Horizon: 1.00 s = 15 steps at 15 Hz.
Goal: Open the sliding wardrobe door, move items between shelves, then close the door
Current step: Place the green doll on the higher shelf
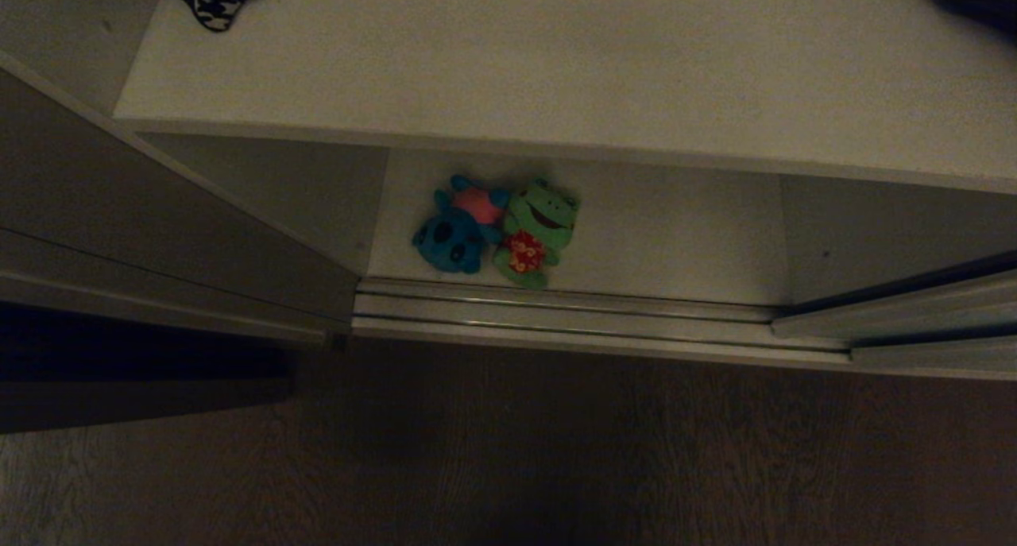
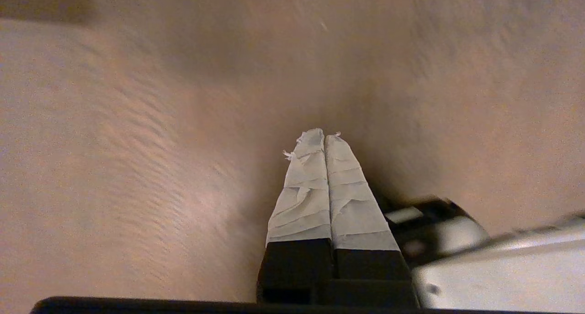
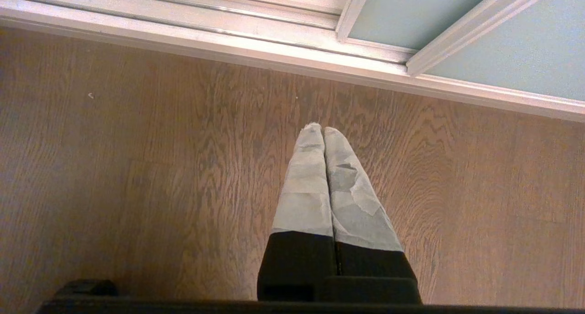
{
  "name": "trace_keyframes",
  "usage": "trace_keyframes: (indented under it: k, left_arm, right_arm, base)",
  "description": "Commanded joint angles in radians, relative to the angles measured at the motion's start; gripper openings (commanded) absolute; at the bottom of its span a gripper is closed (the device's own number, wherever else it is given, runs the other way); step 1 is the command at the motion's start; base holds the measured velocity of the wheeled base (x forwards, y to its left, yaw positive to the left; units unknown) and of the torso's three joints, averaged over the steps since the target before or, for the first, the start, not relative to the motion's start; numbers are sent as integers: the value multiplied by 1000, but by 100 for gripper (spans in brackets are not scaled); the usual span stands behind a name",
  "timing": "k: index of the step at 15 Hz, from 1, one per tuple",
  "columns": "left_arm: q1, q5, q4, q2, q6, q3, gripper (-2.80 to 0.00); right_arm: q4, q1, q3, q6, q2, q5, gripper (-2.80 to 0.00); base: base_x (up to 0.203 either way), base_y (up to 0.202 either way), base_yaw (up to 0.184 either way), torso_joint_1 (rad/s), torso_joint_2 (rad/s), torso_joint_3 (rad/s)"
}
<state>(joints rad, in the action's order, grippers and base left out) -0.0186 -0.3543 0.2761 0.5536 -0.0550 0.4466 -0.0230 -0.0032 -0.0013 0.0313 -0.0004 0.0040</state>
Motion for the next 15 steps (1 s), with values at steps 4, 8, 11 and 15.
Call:
trace_keyframes:
  k: [4,8,11,15]
  left_arm:
    - [-148,-31,-239,510,-13,33,-280]
    - [-450,103,-297,582,-95,40,-280]
    - [-534,204,-393,690,-153,26,-280]
    - [-537,214,-521,819,-191,24,-280]
  right_arm:
    - [0,0,0,1,-1,1,-280]
    - [0,0,0,1,-1,1,-280]
    - [0,0,0,1,-1,1,-280]
    - [0,0,0,1,-1,1,-280]
  base:
    - [0,0,0,0,0,0]
    - [0,0,0,0,0,0]
    - [0,0,0,0,0,0]
    - [0,0,0,0,0,0]
